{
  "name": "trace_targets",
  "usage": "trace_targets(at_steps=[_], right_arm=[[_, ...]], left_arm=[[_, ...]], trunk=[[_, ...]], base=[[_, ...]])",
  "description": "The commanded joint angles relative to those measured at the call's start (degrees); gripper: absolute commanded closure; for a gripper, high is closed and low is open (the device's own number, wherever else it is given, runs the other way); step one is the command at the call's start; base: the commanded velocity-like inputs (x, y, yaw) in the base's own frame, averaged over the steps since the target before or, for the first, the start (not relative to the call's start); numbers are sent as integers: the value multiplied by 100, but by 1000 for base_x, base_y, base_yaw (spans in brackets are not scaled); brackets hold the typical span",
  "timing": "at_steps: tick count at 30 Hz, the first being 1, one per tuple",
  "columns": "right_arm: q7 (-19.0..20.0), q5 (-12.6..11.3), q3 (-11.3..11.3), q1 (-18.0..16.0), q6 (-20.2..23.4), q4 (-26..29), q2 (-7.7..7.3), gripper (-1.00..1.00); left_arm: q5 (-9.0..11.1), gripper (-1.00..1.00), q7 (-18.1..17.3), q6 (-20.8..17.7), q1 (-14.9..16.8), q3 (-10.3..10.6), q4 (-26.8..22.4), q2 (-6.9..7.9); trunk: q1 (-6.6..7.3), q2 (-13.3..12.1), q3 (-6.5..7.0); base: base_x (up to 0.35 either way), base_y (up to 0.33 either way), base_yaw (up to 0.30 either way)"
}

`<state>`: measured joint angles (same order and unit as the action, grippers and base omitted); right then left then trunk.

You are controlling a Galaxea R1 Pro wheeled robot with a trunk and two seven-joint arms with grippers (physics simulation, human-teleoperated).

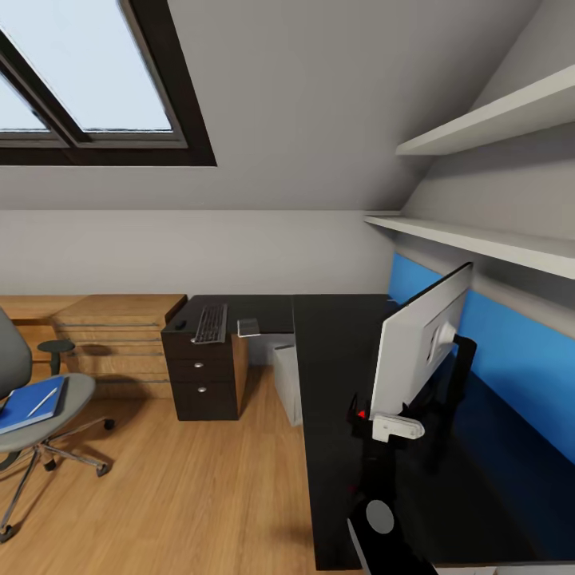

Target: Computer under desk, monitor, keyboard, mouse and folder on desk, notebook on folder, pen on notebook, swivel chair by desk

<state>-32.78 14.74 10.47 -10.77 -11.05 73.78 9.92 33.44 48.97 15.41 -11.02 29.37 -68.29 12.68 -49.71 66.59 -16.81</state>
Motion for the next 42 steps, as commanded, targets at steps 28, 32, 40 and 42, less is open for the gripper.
trace_targets(at_steps=[28,32,40,42], right_arm=[[-49,4,-526,-25,731,3,1,-100],[-40,3,-649,-36,779,4,1,-100],[-42,2,-676,-39,788,4,1,-100],[-44,2,-677,-39,788,4,1,-100]], left_arm=[[52,-100,13,33,3,16,-3,-16],[55,-100,9,33,3,16,10,-27],[49,-100,8,33,3,16,26,-34],[49,-100,9,33,3,16,26,-32]], trunk=[[-2,4,-5],[-2,4,-5],[-2,4,-5],[-2,4,-5]], base=[[50,0,0],[0,0,0],[0,0,0],[0,0,0]])
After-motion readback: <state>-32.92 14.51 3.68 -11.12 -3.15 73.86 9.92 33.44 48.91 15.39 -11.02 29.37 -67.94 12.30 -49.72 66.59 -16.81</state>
